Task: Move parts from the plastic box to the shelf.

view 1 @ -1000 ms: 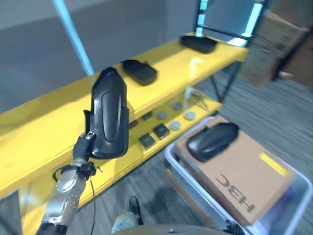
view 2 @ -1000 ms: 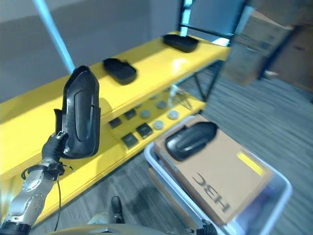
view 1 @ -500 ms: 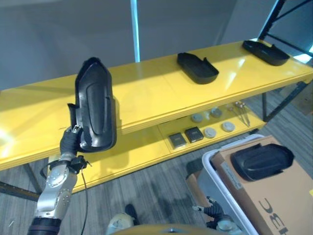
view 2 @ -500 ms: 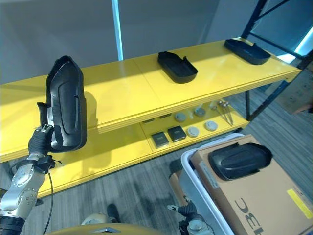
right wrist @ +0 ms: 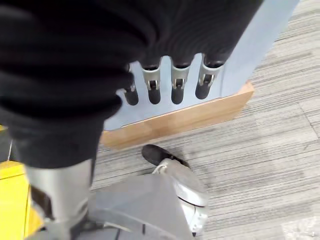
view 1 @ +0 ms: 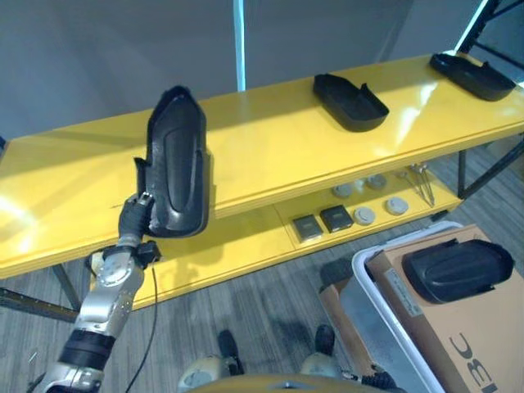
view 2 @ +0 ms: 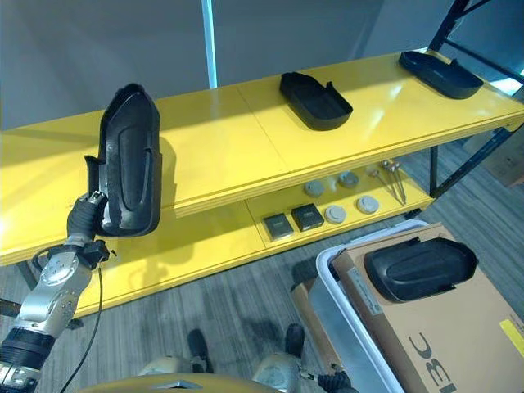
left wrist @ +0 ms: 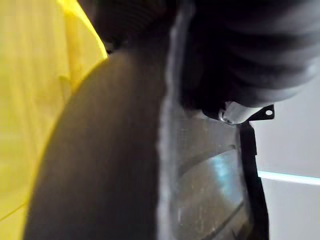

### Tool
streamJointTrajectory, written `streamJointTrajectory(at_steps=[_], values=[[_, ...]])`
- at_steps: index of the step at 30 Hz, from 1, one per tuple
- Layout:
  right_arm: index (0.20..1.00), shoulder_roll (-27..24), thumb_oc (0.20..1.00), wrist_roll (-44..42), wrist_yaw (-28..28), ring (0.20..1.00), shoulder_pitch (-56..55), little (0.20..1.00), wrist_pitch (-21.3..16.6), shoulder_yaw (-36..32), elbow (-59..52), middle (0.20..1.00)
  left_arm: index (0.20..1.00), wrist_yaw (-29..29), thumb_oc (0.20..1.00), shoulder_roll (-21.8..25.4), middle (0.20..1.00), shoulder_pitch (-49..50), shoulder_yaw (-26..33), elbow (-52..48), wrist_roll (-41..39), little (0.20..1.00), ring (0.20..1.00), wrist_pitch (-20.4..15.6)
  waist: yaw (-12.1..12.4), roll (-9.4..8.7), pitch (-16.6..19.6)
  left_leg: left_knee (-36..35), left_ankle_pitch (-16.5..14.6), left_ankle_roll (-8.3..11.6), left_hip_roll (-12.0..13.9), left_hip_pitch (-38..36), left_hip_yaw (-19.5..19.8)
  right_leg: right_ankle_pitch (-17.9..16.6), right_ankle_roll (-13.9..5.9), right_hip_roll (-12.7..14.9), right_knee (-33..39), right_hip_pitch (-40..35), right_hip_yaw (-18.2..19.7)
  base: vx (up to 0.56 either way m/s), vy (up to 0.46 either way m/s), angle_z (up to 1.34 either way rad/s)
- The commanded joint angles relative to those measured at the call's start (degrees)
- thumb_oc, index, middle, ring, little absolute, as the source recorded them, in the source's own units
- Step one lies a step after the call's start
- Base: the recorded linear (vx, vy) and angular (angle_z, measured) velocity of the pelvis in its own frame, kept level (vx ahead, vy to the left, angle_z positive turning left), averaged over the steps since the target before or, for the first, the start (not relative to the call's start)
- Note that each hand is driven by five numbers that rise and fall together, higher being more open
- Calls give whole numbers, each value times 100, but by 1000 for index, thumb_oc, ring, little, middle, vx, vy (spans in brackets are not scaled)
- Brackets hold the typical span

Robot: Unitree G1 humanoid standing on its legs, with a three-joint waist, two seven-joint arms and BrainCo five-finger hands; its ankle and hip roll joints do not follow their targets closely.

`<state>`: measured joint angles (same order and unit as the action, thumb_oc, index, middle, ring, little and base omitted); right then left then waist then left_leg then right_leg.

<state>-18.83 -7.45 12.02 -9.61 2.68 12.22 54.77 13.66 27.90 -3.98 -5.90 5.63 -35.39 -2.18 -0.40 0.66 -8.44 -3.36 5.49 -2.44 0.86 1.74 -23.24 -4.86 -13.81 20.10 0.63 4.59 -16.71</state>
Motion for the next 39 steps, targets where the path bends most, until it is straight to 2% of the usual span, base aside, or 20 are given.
streamJointTrajectory(at_steps=[1,5,9,14,16,18,21,27,31,33,39], values=[[1000,60,1000,-46,-366,1000,-102,1000,229,62,302,1000,200,97,200,40,200,-388,357,-645,382,200,200,-146,34,-114,171,83,-536,426,540,-497,-77,-207,44,-428,-199,-252,-362,148,-243,38],[1000,81,1000,67,-437,1000,-91,1000,148,72,776,1000,200,354,200,-14,200,-580,373,-515,603,200,200,329,23,-128,337,70,-446,586,733,-561,-120,-157,173,-636,188,-576,-472,130,-166,50],[1000,48,1000,160,-513,1000,-153,1000,211,90,762,1000,200,644,200,47,200,-751,395,-154,740,200,200,495,-81,-103,428,62,-401,655,836,-609,-205,-88,260,-751,312,-705,-473,105,-66,4],[1000,-37,1000,330,-634,1000,-264,1000,238,168,754,1000,200,994,200,318,200,-1528,264,1226,901,200,200,621,-388,-55,539,140,-383,687,946,-643,-405,69,339,-846,200,-718,-394,140,-18,-13],[1000,-81,1000,361,-643,1000,-311,1000,94,198,858,1000,200,1165,200,501,200,-2120,74,2209,918,200,200,609,-567,-21,540,229,-400,668,982,-594,-492,161,357,-853,42,-638,-319,161,22,-23],[1000,-106,1000,339,-657,1000,-305,1000,52,195,899,1000,200,1235,200,573,200,-2313,17,2519,1040,200,200,593,-626,-9,531,273,-415,661,993,-568,-520,199,366,-854,-27,-596,-287,78,24,-9],[1000,-311,1000,200,-774,1000,-120,1000,-213,207,1182,1000,200,1484,200,762,200,-3371,-176,3755,680,200,200,751,-883,78,307,532,-451,674,1082,-204,-592,394,433,-826,-455,-102,-89,-35,65,-13],[1000,-428,1000,-113,-831,1000,285,1000,-597,427,1480,1000,200,1559,200,984,200,-4474,-547,4841,866,200,200,875,-1080,55,-140,743,-457,717,1153,293,-582,446,491,-862,-631,437,129,-138,18,-11],[1000,-407,1000,-146,-796,1000,358,1000,-695,526,1504,1000,200,1667,200,979,200,-4818,-723,5263,854,200,200,996,-1147,2,-275,872,-474,722,1184,437,-572,443,520,-905,-642,533,210,-30,-14,-9],[1000,-377,1000,-100,-768,1000,364,1000,-742,605,1468,1000,200,1842,200,955,200,-5040,-836,5665,896,200,200,1311,-1200,-55,-339,961,-478,734,1199,498,-572,428,541,-957,-573,503,274,19,-38,-9],[1000,-320,1000,-103,-750,1000,333,1000,-789,682,1464,1000,200,1941,200,921,200,-5117,-918,6075,1083,200,200,1501,-1199,-104,-358,1033,-488,726,1200,500,-565,440,572,-998,-502,384,298,38,-30,-7]])
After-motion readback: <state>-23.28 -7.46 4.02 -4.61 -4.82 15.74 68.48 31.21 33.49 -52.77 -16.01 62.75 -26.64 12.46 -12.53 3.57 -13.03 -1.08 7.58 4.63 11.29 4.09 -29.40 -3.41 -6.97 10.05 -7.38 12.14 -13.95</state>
